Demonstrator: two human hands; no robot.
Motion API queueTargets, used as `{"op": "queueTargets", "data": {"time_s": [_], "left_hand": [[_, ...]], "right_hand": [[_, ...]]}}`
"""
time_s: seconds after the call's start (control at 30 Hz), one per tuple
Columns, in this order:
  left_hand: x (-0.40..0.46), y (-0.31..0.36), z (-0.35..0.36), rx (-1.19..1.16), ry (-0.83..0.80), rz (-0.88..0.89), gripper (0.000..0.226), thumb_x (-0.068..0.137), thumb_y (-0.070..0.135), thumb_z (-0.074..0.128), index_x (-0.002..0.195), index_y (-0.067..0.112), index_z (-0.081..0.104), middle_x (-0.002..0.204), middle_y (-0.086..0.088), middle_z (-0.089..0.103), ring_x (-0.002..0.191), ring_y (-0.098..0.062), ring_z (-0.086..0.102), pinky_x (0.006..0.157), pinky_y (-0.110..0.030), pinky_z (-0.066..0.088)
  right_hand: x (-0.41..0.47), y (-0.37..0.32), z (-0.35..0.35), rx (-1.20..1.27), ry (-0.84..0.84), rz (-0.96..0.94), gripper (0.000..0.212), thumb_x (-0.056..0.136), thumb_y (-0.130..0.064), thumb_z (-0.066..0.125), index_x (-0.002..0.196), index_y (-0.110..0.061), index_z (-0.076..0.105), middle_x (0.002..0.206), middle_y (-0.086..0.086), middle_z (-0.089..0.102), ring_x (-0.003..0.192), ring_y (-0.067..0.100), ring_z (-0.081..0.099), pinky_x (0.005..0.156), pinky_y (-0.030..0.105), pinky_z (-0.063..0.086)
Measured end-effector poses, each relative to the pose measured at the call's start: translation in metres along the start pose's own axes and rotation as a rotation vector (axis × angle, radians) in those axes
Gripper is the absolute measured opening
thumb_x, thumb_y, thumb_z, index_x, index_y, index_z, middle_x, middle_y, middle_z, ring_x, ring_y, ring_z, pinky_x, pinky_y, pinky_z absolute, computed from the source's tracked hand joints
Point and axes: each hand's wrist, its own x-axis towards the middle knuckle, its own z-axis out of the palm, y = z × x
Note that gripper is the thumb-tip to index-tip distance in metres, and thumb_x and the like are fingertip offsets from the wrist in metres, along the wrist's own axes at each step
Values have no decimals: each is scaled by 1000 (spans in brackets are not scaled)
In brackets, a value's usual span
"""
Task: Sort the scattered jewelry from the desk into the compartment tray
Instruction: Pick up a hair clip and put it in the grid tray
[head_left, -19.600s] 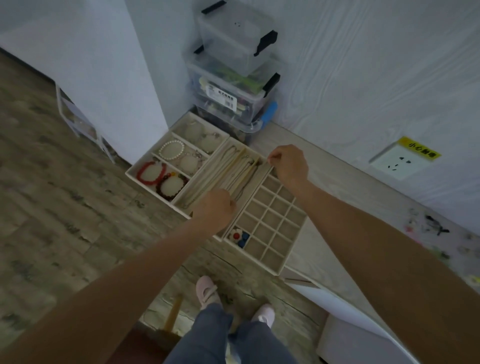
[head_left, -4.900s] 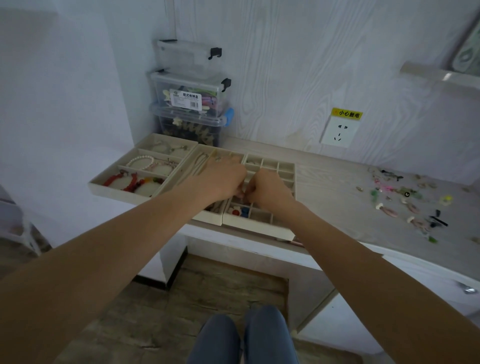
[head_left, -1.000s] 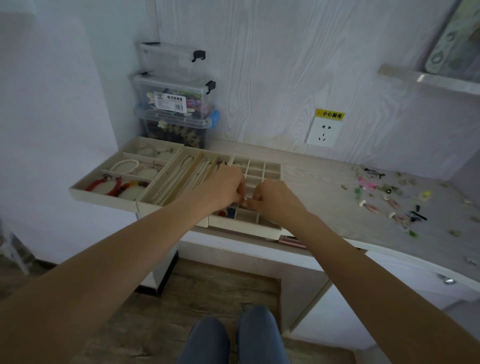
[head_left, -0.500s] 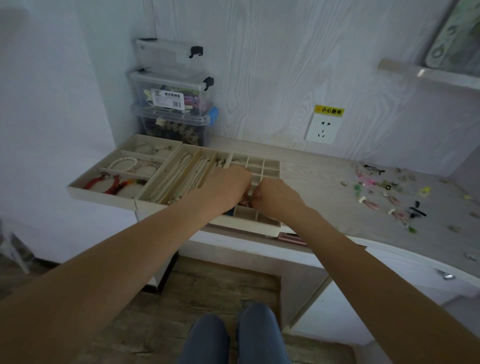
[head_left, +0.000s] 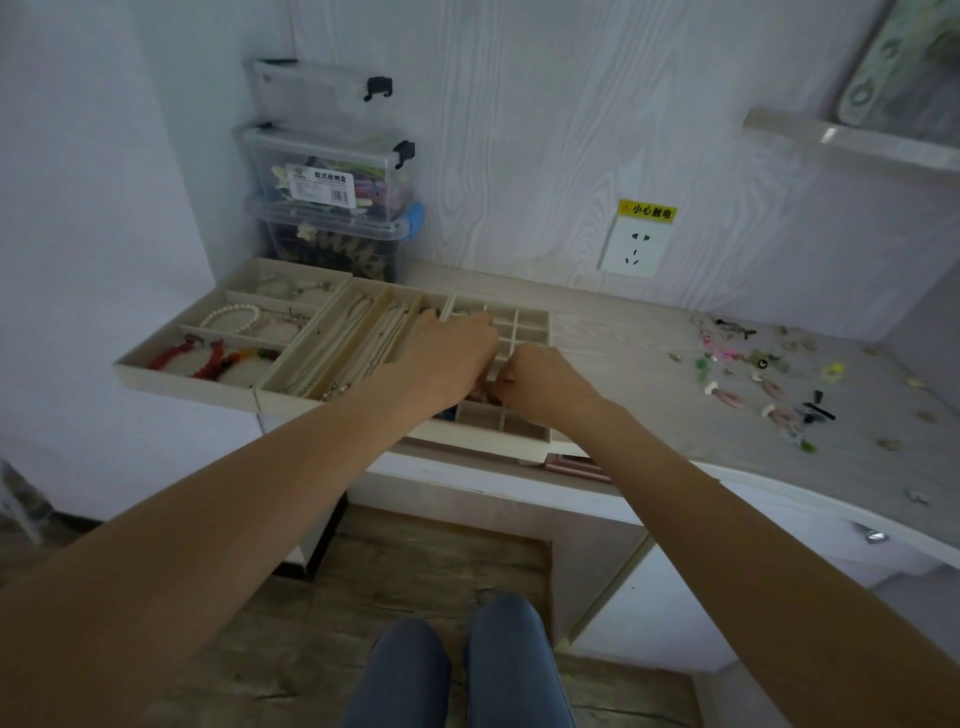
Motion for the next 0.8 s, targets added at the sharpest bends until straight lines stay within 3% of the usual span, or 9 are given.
{"op": "queueTargets", "data": {"time_s": [0.1, 0.17, 0.27, 0.4, 0.8], "left_hand": [[-2, -4, -1, -32, -12, 22, 3, 85, 15, 64, 87, 13, 65, 114, -3, 50, 97, -21, 53, 91, -39, 38], [-3, -6, -3, -21, -27, 55, 7, 85, 18, 65, 90, 13, 67, 116, -3, 48, 99, -20, 52, 90, -37, 38], [-4, -8, -5, -34, -42, 69, 13, 86, 20, 65, 97, 13, 68, 118, -5, 46, 102, -22, 52, 90, -37, 38], [-5, -5, -4, -63, -36, 71, 18, 87, 16, 63, 103, 7, 61, 113, -6, 49, 97, -22, 53, 82, -33, 37], [-7, -9, -4, -84, -18, 122, 14, 88, 19, 62, 99, 13, 66, 119, -3, 45, 103, -20, 50, 91, -34, 38]], "right_hand": [[-1, 3, 3, 26, 16, -14, 29, 93, -18, 51, 79, 0, 69, 63, 6, 51, 55, 14, 46, 57, 26, 40], [-2, 4, 4, 47, 23, -31, 28, 93, -18, 51, 88, 0, 72, 70, 8, 56, 59, 15, 48, 63, 26, 41], [-1, 5, 4, 37, 22, -39, 29, 94, -19, 50, 90, -1, 72, 71, 8, 55, 58, 15, 47, 65, 26, 41], [0, 4, 3, 12, 11, -30, 31, 94, -20, 51, 85, 2, 70, 58, 4, 47, 54, 14, 44, 52, 23, 36], [-3, 5, -1, -19, -17, -55, 28, 95, -21, 51, 82, -4, 69, 57, 1, 43, 51, 8, 38, 48, 16, 30]]}}
